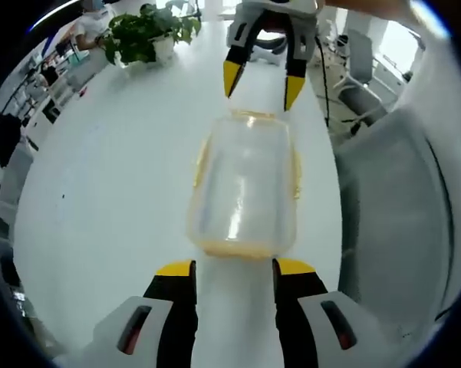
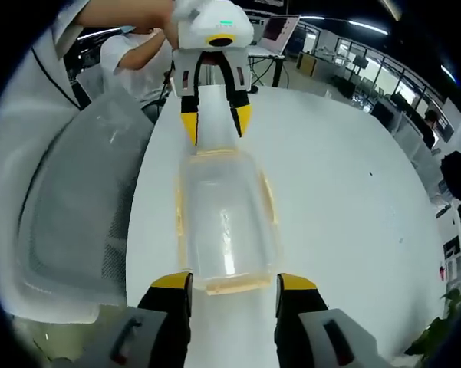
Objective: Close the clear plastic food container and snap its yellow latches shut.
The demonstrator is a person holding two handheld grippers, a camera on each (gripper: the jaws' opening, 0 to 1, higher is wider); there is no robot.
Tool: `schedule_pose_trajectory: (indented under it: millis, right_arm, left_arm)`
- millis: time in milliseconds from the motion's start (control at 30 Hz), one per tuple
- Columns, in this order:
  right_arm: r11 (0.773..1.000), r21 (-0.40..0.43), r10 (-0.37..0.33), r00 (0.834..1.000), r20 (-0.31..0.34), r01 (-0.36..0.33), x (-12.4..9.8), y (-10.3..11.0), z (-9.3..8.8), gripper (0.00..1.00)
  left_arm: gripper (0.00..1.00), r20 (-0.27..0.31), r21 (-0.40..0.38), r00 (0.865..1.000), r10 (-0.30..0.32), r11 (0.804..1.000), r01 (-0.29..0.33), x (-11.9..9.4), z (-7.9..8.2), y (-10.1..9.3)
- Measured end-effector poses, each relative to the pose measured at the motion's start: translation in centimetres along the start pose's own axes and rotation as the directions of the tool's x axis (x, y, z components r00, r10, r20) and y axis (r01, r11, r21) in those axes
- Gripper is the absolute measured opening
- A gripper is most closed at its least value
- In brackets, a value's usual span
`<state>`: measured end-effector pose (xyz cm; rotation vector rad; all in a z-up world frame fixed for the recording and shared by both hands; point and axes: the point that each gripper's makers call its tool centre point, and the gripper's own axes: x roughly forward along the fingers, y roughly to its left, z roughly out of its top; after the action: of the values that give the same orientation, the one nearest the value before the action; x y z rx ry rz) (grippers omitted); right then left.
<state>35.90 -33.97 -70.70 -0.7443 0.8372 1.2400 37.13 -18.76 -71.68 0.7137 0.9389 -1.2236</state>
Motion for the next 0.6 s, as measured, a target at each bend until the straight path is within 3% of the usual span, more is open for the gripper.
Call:
schedule_pose_trajectory:
  millis: [167, 267, 333, 433, 500, 567, 600]
  right_arm:
    - [0.991, 0.13, -0.008, 1.0, -0.007, 0.009, 0.1, 0.0, 0.5, 0.37]
    - [0.983, 0.186, 0.004, 1.0, -0.002, -0.004, 0.2, 0.2, 0.8, 0.5]
    - [0.983, 0.182, -0.011, 1.0, -0.008, 0.013, 0.1, 0.1, 0.9, 0.46]
    - [0.965, 0.254, -0.059, 0.998, 0.001, 0.057, -0.1, -0.6, 1.2, 0.44]
    - [0.945, 0.323, -0.067, 0.997, 0.024, 0.056, -0.3, -0.9, 1.5, 0.44]
    - [0.909, 0.411, -0.082, 0.996, 0.027, 0.064, -0.4, -1.2, 1.3, 0.43]
    - [0.886, 0.458, -0.103, 0.994, 0.035, 0.075, -0.5, -1.5, 1.3, 0.43]
  left_arm:
    - [0.29, 0.051, -0.085, 0.999, 0.019, 0.996, -0.014, -0.5, 0.7, 0.5]
    - [0.33, 0.068, -0.146, 0.997, 0.03, 0.989, -0.02, -0.6, 0.7, 0.9]
    - [0.33, 0.064, -0.164, 0.998, 0.026, 0.986, -0.016, -0.6, 0.6, 0.7]
    - [0.36, 0.079, -0.256, 0.997, 0.0, 0.967, 0.02, -0.2, 0.5, 0.1]
    - [0.42, 0.077, -0.352, 0.997, -0.026, 0.935, 0.051, 0.2, 0.3, -0.5]
    - [0.4, 0.086, -0.345, 0.996, 0.011, 0.939, 0.02, 0.4, 0.3, 0.1]
    - [0.39, 0.097, -0.378, 0.995, 0.027, 0.926, 0.012, 0.5, 0.4, 0.3]
